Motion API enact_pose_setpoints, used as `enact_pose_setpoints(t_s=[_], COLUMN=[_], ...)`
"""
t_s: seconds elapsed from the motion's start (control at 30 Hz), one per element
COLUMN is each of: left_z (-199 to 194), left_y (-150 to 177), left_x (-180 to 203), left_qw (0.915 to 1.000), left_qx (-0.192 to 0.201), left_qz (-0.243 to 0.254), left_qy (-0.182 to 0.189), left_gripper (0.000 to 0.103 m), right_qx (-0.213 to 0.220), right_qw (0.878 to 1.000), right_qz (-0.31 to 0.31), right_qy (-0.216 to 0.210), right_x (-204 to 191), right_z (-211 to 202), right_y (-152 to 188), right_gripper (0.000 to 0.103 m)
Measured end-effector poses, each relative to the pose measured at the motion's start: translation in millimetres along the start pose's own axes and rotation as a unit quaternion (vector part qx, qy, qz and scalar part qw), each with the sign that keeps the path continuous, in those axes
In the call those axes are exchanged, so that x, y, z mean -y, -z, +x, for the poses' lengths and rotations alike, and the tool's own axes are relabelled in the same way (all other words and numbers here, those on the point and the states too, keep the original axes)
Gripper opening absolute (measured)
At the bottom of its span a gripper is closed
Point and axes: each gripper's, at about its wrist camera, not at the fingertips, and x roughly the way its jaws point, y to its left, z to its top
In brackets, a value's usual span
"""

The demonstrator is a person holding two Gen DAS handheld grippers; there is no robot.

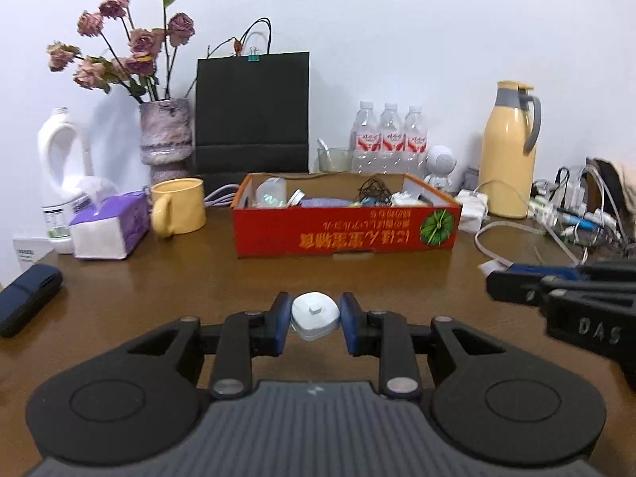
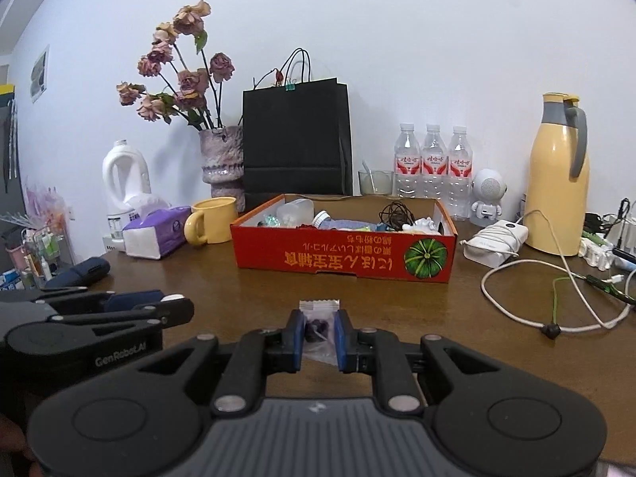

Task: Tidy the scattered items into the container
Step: 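Carry the packet and cap into the box and open both tools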

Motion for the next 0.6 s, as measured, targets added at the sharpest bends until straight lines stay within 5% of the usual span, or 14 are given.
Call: enact_pose_setpoints(t_s=[0.23, 0.4, 0.6], left_z=[92, 164, 216], left_y=[-84, -158, -185], left_x=[2, 4, 8], left_qw=[0.9997, 0.9999, 0.9997], left_qx=[-0.005, 0.002, -0.014], left_qz=[0.006, -0.010, -0.016], left_qy=[0.023, -0.009, -0.015], left_gripper=[0.028, 0.028, 0.028], right_qx=[0.008, 0.020, 0.011], right_qw=[1.000, 1.000, 1.000], right_qz=[0.022, 0.012, -0.004], right_qy=[-0.013, 0.003, 0.011], right_x=[22, 42, 61], right_z=[73, 140, 195], right_y=[-69, -147, -191], right_gripper=[0.015, 0.015, 0.015])
